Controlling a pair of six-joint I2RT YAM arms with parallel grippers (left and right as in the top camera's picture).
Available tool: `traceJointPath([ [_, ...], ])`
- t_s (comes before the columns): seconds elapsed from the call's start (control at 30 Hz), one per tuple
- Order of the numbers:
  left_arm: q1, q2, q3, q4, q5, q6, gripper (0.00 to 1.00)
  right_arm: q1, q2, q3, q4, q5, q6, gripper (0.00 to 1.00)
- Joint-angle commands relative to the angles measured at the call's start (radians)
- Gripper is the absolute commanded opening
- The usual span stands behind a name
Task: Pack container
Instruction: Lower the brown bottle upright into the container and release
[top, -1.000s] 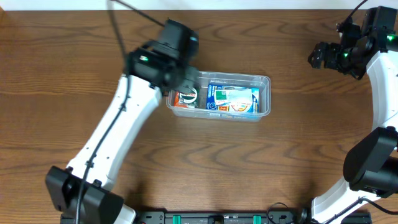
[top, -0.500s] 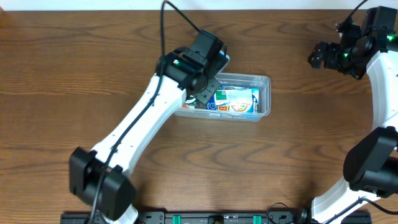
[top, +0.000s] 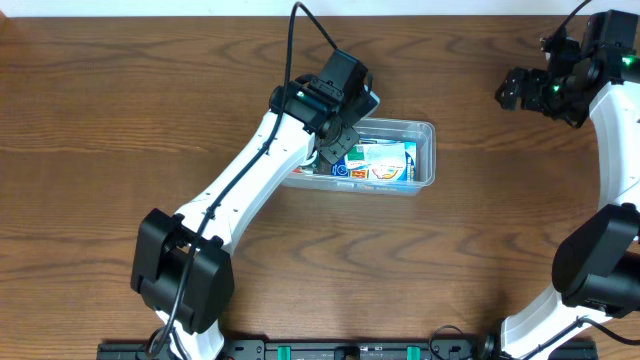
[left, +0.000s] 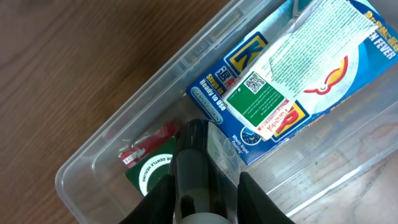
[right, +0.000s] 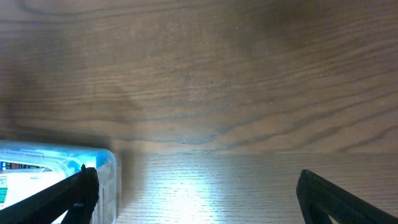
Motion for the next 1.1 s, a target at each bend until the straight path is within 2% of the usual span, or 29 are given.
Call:
traceJointPath([
  [0.0, 0.003, 0.022, 0.017, 0.008, -0.004, 0.046, 0.15, -0.005, 0.002, 0.004, -0.002, 0.0, 0.005, 0.99],
  [0.23, 0.003, 0.079, 0.017, 0.022, -0.005, 0.045, 0.15, -0.005, 0.002, 0.004, -0.002, -0.001, 0.005, 0.99],
  [0.37, 0.003, 0.107, 0.017, 0.035, -0.061, 0.044, 0.15, -0.005, 0.002, 0.004, -0.002, 0.0, 0.005, 0.99],
  [0.73, 0.015, 0.111, 0.017, 0.04, -0.11, -0.004, 0.14, -0.005, 0.002, 0.004, -0.002, -0.001, 0.005, 0.99],
  [0.87, 0.018, 0.111, 0.017, 0.039, -0.109, -0.005, 0.16, -0.005, 0.002, 0.004, -0.002, -0.001, 0.005, 0.99],
  [0.93, 0.018, 0.111, 0.017, 0.039, -0.109, -0.005, 0.36, -0.005, 0.002, 0.004, -0.002, 0.0, 0.005, 0.99],
  [0.97, 0.018, 0.111, 0.017, 0.039, -0.109, -0.005, 0.51, -0.005, 0.002, 0.004, -0.002, 0.0, 0.005, 0.99],
  [1.0, 0.018, 0.111, 0.017, 0.039, -0.109, -0.005, 0.62, -0.005, 0.002, 0.004, -0.002, 0.0, 0.005, 0.99],
  [1.07, 0.018, 0.111, 0.017, 0.04, -0.109, -0.005, 0.79, -0.005, 0.002, 0.004, -0.002, 0.0, 0.005, 0.99],
])
